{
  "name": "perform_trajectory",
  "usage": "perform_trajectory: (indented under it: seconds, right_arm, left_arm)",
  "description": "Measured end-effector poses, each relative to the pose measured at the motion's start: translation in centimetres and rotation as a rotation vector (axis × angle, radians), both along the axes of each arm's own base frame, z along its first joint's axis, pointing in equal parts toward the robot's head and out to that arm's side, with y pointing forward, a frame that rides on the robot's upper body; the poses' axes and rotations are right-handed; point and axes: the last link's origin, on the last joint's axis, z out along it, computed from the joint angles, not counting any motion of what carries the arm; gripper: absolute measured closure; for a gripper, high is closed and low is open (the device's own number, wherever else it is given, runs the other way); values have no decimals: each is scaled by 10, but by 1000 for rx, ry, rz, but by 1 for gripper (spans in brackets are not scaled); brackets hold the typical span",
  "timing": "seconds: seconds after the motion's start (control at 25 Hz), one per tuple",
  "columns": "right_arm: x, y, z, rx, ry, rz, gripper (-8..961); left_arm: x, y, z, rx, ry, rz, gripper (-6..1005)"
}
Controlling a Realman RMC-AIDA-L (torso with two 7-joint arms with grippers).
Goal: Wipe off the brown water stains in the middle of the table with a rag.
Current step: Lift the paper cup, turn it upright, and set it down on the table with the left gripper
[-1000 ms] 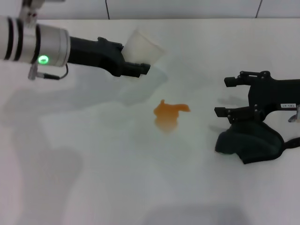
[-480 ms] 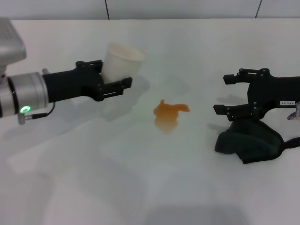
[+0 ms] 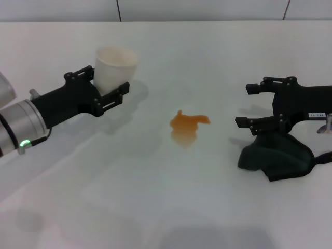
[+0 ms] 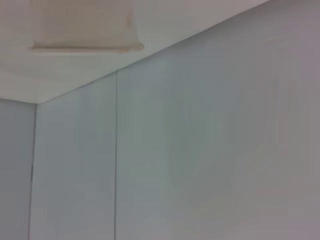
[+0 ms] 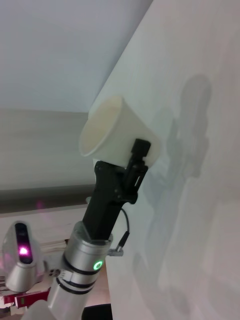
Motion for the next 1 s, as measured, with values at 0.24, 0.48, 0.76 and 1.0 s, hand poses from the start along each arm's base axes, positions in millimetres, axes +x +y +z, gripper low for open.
perform_trajectory:
  seconds: [0.24, 0.48, 0.76, 1.0]
  right_arm:
    - [-1, 0, 0, 0, 6, 0, 82]
    - [0, 0, 0, -1, 9, -5, 82]
    - [1, 0, 0, 0, 9, -6, 82]
    - [2, -1, 0, -1, 10, -9, 82]
  left_arm:
    - [-5, 3, -17, 0, 54, 48, 345]
    - [-6, 2, -29, 28, 112, 27, 345]
    - [-6, 0, -41, 43, 175, 5, 344]
    - [-6, 1, -40, 75, 170, 10, 344]
